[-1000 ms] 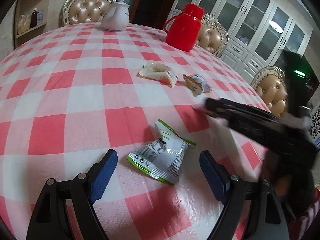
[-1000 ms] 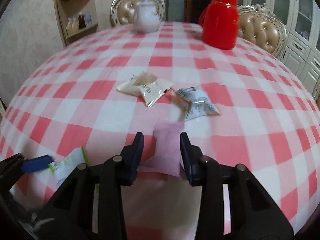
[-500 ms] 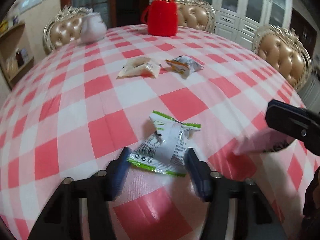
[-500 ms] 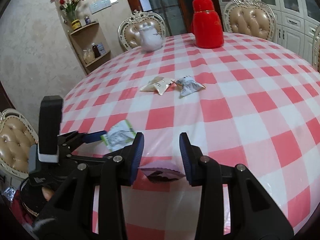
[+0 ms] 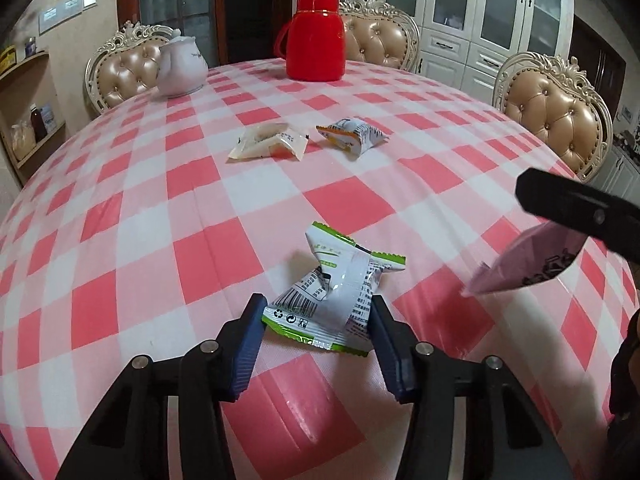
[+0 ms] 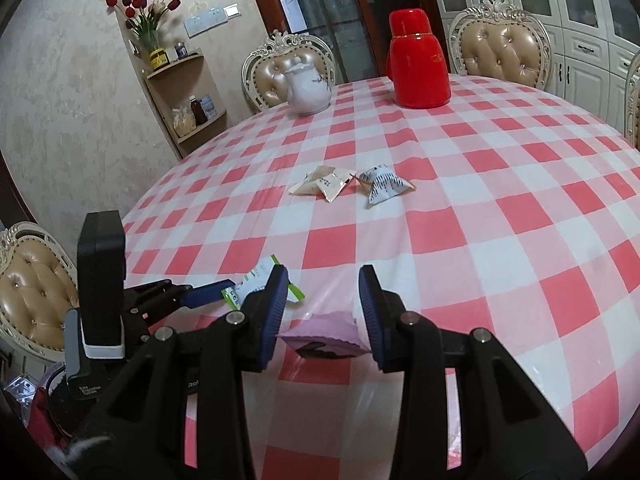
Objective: Organize snacks
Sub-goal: 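Grasp the green-edged white bag with the left tool while the right tool grasps the pink packet, then carry the green-edged bag with the left tool while the right tool carries the pink packet to the box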
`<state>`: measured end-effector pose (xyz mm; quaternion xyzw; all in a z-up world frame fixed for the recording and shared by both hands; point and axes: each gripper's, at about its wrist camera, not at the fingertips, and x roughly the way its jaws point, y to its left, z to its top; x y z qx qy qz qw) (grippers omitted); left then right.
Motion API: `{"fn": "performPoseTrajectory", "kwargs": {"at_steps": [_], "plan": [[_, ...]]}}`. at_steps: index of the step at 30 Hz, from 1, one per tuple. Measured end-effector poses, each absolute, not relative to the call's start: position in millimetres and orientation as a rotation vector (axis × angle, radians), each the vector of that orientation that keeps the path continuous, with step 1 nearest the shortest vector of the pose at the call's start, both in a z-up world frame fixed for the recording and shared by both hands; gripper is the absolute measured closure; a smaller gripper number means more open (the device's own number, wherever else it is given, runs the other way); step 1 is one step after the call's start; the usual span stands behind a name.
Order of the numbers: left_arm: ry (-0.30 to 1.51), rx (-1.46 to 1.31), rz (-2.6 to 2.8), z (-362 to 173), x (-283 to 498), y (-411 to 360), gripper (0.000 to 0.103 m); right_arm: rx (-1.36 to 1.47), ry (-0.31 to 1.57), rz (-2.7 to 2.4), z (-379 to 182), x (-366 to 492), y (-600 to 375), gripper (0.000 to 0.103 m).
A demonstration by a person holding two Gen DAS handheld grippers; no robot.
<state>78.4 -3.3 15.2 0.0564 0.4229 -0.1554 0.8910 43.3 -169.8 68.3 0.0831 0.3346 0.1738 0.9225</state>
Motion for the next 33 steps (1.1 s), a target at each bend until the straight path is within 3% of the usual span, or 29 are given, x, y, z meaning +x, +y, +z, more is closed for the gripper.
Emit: {"fn": "performPoseTrajectory", "kwargs": {"at_steps": [3,5,9,10,13,33], "plan": [[0.874,0.160,-0.299,14.3,81.7,-9.8,0.043,0.184,0.684,0.363,69.7,43.1,-171.4,0.062],[0.848,0.214,-0.268,15.9,85.3,-16.8,0.029,0.197,0.683,0.366,70.6,43.4,-173.8,0.062],[0.861,0.255,-0.299,12.9,93.6,-27.9,0.025,0.212,0.677,0.367,72.9,43.7,-177.8,0.062],[0.864,0.260,-0.309,12.4,93.8,-29.0,0.028,0.212,0.677,0.366,72.8,43.8,-177.8,0.062],[0.868,0.223,-0.371,13.4,89.2,-26.5,0.064,0.203,0.678,0.367,72.9,44.5,-177.6,0.062],[0.736,-0.059,-0.209,43.2,18.8,33.5,0.066,0.312,0.669,0.458,63.6,39.3,-176.5,0.063]]}}
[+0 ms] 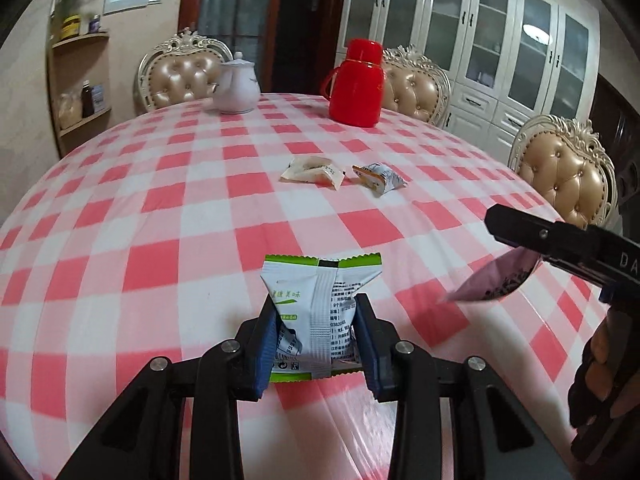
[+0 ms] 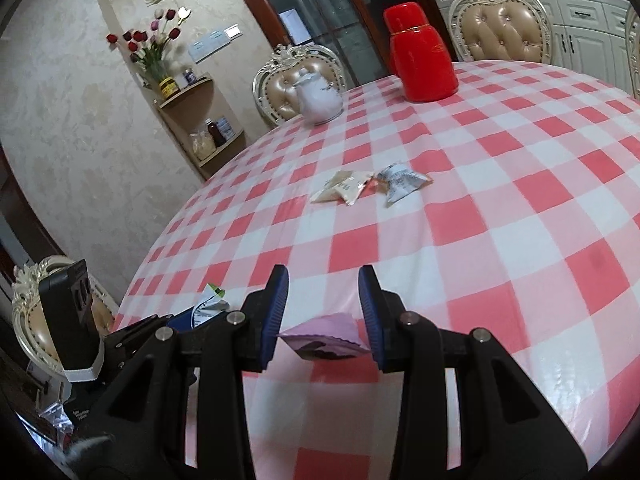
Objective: Organize snacks
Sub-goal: 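Carry the green-edged bag with the left tool while the right tool carries the pink packet to the box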
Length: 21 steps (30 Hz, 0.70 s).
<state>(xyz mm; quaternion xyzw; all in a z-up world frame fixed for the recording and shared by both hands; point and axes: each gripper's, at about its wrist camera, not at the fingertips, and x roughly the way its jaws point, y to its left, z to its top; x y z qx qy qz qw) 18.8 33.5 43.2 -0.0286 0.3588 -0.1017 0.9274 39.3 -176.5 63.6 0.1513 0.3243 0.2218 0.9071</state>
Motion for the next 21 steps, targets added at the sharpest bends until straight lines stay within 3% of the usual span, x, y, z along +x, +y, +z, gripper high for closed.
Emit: {"fn": "performPoseTrajectory", "kwargs": {"at_steps": [21], "plan": [[0.700,-0.095,-0.003,54.1,-78.7,84.7,0.066,0.222,0.640,0.659,68.5,-26.7,-105.4,0.063]]}}
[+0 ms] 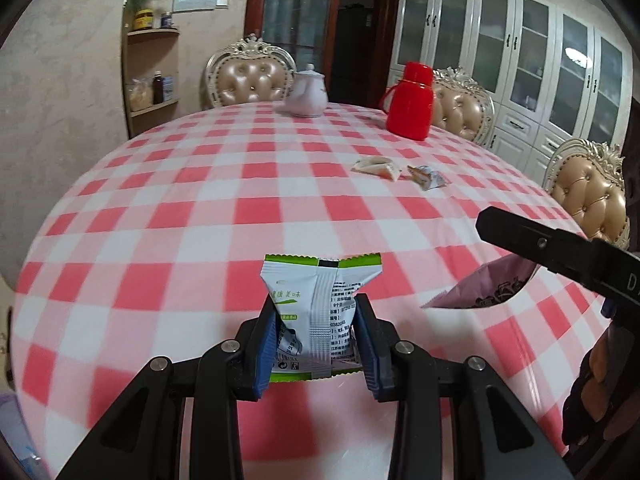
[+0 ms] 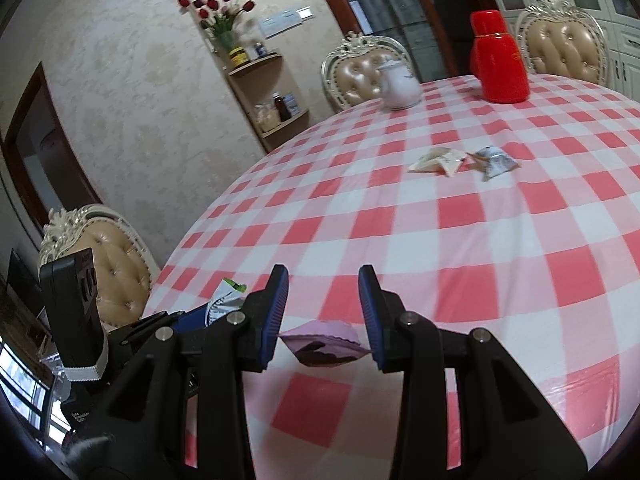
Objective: Organize snacks
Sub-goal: 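Carry the green-edged bag with the left tool while the right tool carries the pink packet to the box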
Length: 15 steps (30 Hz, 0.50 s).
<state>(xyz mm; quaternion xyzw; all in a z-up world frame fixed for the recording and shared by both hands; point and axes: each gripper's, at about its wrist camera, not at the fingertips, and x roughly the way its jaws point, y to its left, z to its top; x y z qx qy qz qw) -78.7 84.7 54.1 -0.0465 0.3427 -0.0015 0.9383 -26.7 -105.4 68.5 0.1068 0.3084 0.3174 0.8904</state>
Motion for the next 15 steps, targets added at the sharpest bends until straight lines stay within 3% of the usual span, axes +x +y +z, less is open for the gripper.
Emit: {"fn": "performPoseTrajectory", "kwargs": {"at_steps": [15], "plan": [[0.677,-0.102,0.094,65.0,-151.6,145.0,0.066,0.093,0.620,0.829,78.0,-90.2,-16.7,0.063]]}}
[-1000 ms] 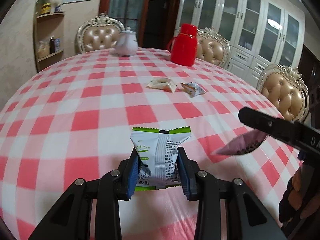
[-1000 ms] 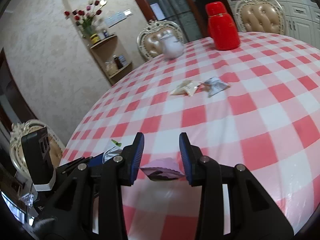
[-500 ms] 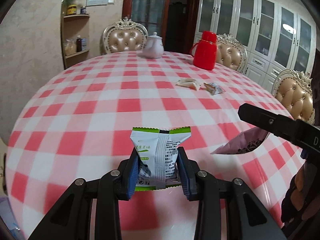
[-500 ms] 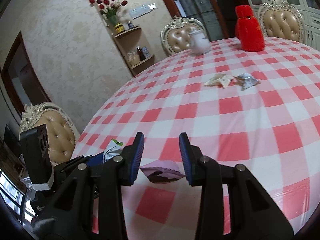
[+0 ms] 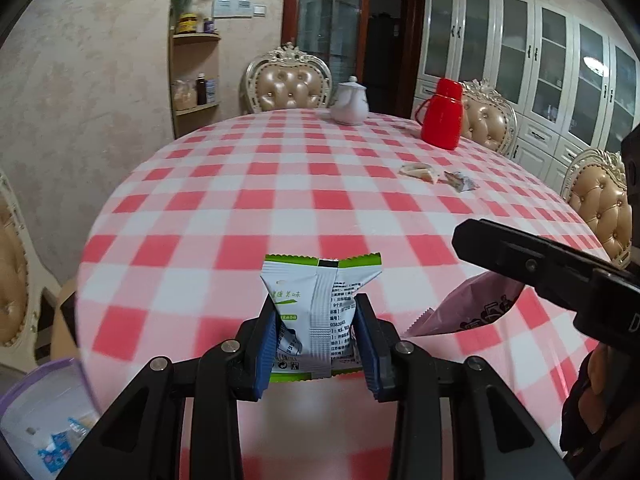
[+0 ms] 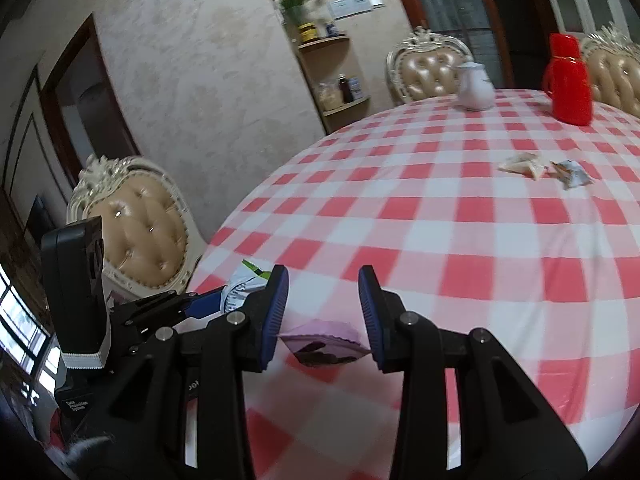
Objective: Organize snacks
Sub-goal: 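Carry the green-edged bag with the left tool while the right tool carries the pink packet to the box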
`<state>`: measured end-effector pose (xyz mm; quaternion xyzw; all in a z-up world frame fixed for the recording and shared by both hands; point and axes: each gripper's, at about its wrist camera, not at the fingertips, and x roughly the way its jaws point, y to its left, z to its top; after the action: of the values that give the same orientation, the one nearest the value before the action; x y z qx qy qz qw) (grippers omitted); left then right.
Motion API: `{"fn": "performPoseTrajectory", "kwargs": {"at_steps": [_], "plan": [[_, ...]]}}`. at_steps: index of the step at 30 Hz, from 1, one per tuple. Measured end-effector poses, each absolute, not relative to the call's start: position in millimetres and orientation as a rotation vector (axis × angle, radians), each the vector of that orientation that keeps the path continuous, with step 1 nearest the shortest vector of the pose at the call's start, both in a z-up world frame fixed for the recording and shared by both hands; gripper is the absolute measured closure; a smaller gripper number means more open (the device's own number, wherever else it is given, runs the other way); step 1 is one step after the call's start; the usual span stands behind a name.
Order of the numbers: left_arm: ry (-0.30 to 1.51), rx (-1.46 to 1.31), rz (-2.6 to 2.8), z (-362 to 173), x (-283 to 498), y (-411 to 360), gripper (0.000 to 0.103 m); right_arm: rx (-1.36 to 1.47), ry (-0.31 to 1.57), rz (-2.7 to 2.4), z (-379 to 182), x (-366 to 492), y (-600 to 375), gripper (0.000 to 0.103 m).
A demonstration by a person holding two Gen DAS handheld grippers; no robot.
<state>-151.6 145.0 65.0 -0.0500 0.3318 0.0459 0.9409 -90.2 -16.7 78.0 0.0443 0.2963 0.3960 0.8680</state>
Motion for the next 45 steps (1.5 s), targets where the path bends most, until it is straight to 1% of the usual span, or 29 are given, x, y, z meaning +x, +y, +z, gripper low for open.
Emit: {"fn": "performPoseTrajectory", "kwargs": {"at_steps": [20,26,32,45], "plan": [[0.636,-0.152,0.278,66.8,-280.3,246.6,0.066,-0.105,0.558,1.075,99.1,-206.9,103.5,0.063],[0.638,-0.166,0.342,59.0,-312.3,273.0,0.066,-0.170,0.571,1.151,90.5,-240.8,137.3,0.063],[0.655,-0.200,0.410,46.0,-336.0,304.2,0.066,-0.243,0.612,1.218,70.0,-264.2,170.7,0.063],[0.681,-0.230,0.490,31.5,-367.3,340.3,0.065,-0.317,0.663,1.299,45.0,-292.3,202.3,0.063]]}}
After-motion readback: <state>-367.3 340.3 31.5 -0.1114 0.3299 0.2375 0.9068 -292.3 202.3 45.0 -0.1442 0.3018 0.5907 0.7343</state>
